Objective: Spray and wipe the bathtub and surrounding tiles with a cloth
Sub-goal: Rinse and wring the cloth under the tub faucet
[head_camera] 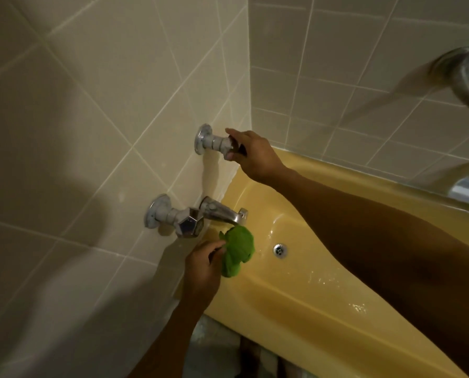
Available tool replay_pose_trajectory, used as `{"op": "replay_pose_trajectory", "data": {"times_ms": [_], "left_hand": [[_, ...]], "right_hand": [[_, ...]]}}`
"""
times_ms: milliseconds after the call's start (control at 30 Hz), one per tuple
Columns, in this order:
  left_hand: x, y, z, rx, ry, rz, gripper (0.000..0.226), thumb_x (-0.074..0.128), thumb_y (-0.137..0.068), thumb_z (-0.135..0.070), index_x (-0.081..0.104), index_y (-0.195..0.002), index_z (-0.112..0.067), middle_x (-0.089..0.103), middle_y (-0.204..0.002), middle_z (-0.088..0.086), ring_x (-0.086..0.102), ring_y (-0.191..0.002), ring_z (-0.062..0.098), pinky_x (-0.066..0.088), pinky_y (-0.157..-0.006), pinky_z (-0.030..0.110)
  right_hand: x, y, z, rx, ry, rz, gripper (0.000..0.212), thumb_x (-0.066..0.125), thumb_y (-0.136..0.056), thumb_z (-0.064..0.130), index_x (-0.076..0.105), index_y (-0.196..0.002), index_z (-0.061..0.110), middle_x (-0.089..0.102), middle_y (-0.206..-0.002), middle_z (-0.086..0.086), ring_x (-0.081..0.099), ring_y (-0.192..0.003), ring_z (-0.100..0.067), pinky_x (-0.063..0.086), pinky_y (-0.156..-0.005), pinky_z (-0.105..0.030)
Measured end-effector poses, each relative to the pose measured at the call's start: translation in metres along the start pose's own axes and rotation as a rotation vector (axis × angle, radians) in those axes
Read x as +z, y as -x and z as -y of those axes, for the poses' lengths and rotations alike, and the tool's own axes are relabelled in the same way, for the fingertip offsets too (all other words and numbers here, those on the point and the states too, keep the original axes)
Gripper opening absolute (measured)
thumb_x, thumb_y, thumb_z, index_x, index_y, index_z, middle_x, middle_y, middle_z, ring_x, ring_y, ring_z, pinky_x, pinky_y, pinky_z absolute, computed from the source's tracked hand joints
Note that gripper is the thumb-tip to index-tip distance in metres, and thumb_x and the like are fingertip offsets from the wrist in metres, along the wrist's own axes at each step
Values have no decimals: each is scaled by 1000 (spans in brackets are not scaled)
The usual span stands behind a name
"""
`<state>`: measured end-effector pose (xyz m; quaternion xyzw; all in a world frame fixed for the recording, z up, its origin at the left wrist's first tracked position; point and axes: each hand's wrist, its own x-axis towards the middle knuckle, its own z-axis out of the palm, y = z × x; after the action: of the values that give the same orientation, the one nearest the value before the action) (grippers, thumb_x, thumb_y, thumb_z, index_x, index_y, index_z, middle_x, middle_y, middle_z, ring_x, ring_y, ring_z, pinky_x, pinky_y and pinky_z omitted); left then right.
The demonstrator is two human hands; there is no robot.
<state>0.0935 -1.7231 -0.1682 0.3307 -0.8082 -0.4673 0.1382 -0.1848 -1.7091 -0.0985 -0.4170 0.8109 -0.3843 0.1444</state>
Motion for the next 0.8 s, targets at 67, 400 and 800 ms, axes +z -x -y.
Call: {"op": "replay_pose_trajectory", "data": {"times_ms": [67, 400, 800], "left_hand": [[2, 2, 3, -21, 40, -21, 18, 60, -97, -22, 73, -109, -21, 71, -99, -11, 65, -95, -2, 47, -78, 7], [6, -6, -4, -83, 70, -80, 22, 63, -99, -10, 70, -114, -24, 69, -105, -14, 64, -99, -9, 49, -81, 6], [15, 3, -13, -102, 86, -53, 21, 63, -98, -8, 72, -116, -16, 71, -104, -11, 65, -99, -6, 50, -81, 8]], "right_hand": [[2, 0, -3, 88, -90, 2, 56, 61, -101, 33, 45, -151, 17, 61, -137, -10, 61, -117, -23, 49, -99, -29], [13, 0, 3, 407, -595, 42, 59, 39, -104, 55, 53, -139, 9, 66, -123, -20, 72, -94, -31, 62, -85, -44], [9, -2, 0, 409, -548, 23, 49, 52, -102, 48, 67, -113, 3, 76, -90, -13, 76, -75, -25, 62, -83, -48]]}}
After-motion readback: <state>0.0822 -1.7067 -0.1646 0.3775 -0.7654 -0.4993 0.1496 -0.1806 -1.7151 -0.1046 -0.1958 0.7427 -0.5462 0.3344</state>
